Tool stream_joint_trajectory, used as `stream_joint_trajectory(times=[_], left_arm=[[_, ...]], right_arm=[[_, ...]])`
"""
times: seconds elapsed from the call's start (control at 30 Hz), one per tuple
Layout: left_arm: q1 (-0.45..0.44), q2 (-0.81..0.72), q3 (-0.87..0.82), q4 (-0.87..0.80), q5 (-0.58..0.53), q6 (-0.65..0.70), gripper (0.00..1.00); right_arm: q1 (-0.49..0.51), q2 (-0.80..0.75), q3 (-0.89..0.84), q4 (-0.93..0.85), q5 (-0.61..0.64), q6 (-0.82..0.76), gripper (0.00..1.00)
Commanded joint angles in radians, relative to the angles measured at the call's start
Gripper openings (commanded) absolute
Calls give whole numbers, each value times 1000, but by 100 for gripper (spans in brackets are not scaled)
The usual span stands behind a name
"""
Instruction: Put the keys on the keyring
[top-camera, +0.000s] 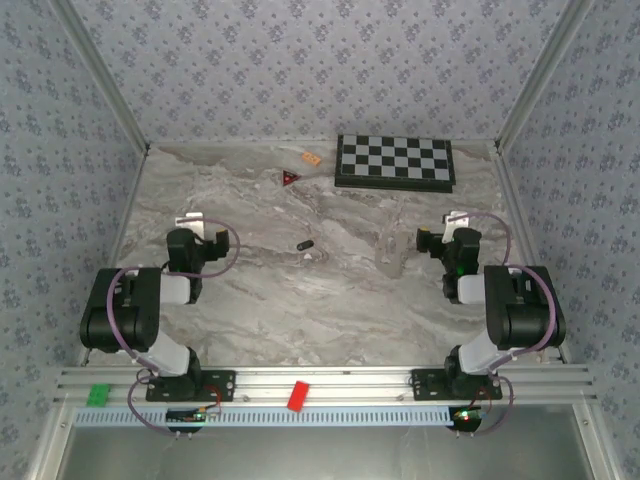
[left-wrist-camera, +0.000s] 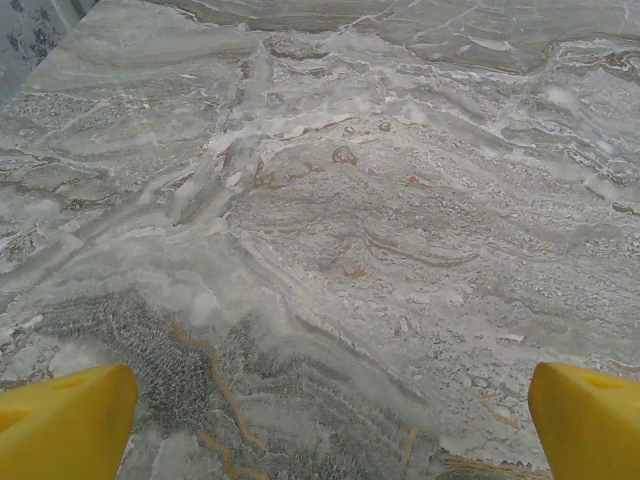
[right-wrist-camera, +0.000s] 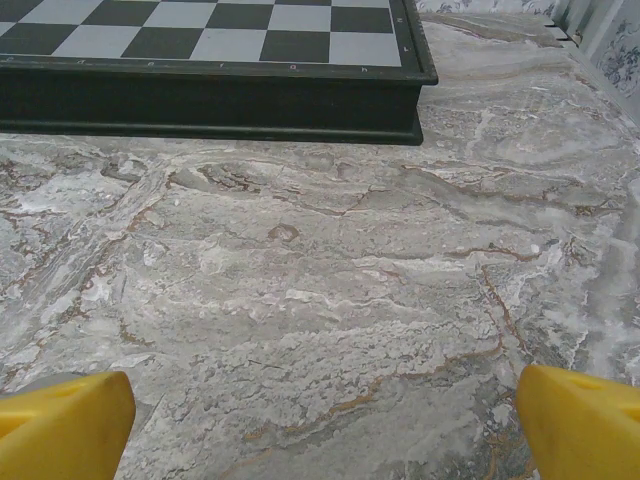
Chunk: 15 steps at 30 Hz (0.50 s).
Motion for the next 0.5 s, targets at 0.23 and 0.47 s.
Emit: stream_joint_trajectory(times=[0.23, 0.47], left_arm=[[7, -8, 27, 15, 17, 12, 100], [11, -7, 29, 11, 22, 9, 100]], right_arm=[[0, -12, 18, -2, -6, -6, 99], [-1, -12, 19, -3, -6, -6, 99]])
